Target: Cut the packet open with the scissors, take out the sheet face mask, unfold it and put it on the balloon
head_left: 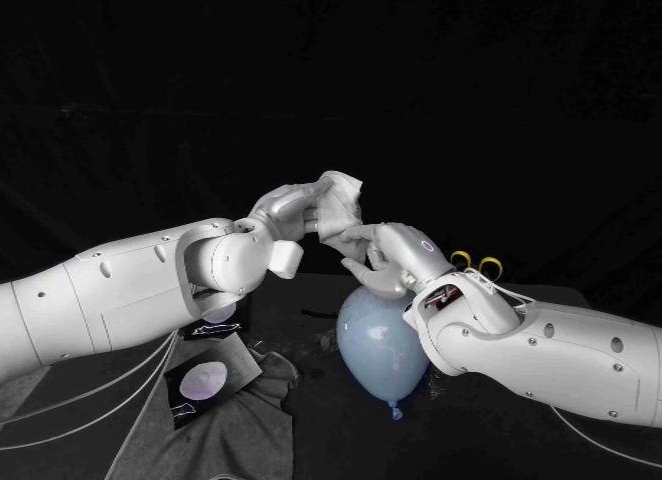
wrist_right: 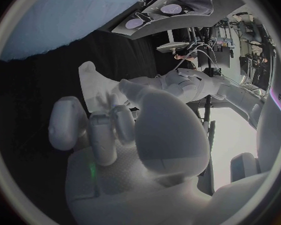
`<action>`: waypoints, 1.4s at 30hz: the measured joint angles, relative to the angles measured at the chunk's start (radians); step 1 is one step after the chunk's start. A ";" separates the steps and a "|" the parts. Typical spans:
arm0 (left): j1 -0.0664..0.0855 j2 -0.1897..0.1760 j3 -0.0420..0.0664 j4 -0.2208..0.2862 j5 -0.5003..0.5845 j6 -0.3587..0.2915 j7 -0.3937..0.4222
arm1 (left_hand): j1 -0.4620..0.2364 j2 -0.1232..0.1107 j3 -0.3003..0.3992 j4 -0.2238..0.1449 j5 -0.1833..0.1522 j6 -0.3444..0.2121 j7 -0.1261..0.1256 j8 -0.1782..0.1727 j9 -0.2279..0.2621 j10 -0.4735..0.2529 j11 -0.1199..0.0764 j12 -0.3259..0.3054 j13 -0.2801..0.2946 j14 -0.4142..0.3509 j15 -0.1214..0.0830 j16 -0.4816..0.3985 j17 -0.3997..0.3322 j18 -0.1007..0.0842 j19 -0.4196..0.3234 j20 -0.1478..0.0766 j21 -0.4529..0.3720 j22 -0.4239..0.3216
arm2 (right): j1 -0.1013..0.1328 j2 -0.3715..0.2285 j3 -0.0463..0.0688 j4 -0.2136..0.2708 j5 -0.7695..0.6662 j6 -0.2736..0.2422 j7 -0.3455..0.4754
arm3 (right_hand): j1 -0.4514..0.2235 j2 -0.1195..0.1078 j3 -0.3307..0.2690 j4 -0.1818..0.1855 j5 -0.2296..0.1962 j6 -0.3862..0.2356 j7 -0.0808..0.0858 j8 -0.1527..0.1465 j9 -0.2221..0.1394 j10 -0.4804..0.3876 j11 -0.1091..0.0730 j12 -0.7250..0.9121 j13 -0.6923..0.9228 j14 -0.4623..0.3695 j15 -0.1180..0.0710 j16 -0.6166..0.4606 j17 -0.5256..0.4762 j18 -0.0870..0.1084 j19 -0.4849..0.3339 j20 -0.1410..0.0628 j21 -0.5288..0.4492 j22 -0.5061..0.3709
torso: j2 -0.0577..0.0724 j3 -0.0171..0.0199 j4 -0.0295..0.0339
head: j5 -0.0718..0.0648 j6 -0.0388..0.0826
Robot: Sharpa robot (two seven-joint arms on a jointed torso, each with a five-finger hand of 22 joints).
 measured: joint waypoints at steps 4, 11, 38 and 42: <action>0.000 0.001 0.000 0.008 0.001 0.000 0.001 | 0.000 0.000 0.000 0.000 0.000 0.000 0.000 0.000 0.000 0.000 0.000 0.000 0.000 0.000 0.000 0.000 0.000 0.000 0.000 0.000 0.000 0.001 | 0.000 0.005 0.000 -0.009 -0.012 0.015 -0.021 | -0.001 -0.001 -0.004 0.004 0.000 -0.004 -0.004 0.000 -0.003 -0.004 0.004 0.000 0.000 0.000 0.000 0.002 0.000 0.000 0.000 0.000 0.000 0.000 | 0.000 0.0000 0.0000 | -0.001 0.000; 0.001 0.002 0.001 0.017 0.005 0.001 0.002 | 0.000 0.000 0.000 0.000 0.000 0.000 0.000 0.000 0.000 0.000 0.000 0.000 0.000 -0.004 0.004 0.000 0.000 0.000 0.000 0.000 0.000 -0.002 | -0.001 0.013 -0.001 -0.023 -0.033 0.038 -0.059 | -0.011 0.000 -0.009 0.009 0.000 -0.031 -0.002 -0.006 -0.018 -0.004 0.003 -0.004 0.001 0.000 0.000 0.002 0.000 0.000 -0.004 0.004 -0.004 0.001 | 0.000 0.0000 0.0000 | -0.002 0.000; 0.015 0.005 0.018 0.028 0.028 0.002 0.009 | 0.004 0.004 0.003 -0.003 0.000 -0.004 -0.004 0.000 0.000 -0.007 0.000 0.000 0.000 -0.004 0.004 0.000 0.000 0.000 0.000 0.000 0.000 -0.001 | -0.007 0.041 -0.002 -0.070 -0.036 0.182 -0.098 | -0.022 -0.004 -0.028 0.028 0.000 0.041 -0.001 0.016 -0.012 -0.007 0.000 0.002 0.000 0.000 0.000 0.002 0.000 0.000 -0.004 0.004 -0.010 0.000 | 0.000 0.0000 -0.0006 | -0.004 0.001; 0.027 0.006 0.020 0.009 0.028 0.002 0.015 | 0.004 0.004 0.003 -0.003 0.000 -0.004 -0.004 0.000 0.000 -0.007 0.000 0.000 0.000 -0.004 0.004 0.000 0.000 0.000 0.000 0.000 0.000 -0.001 | -0.007 0.023 -0.003 -0.051 -0.027 0.198 -0.092 | -0.022 -0.004 -0.028 0.028 0.000 0.072 0.001 0.027 -0.010 -0.007 0.000 0.010 0.000 -0.002 0.002 0.002 0.000 0.000 -0.004 0.003 -0.010 0.000 | -0.001 0.0001 -0.0010 | -0.002 0.003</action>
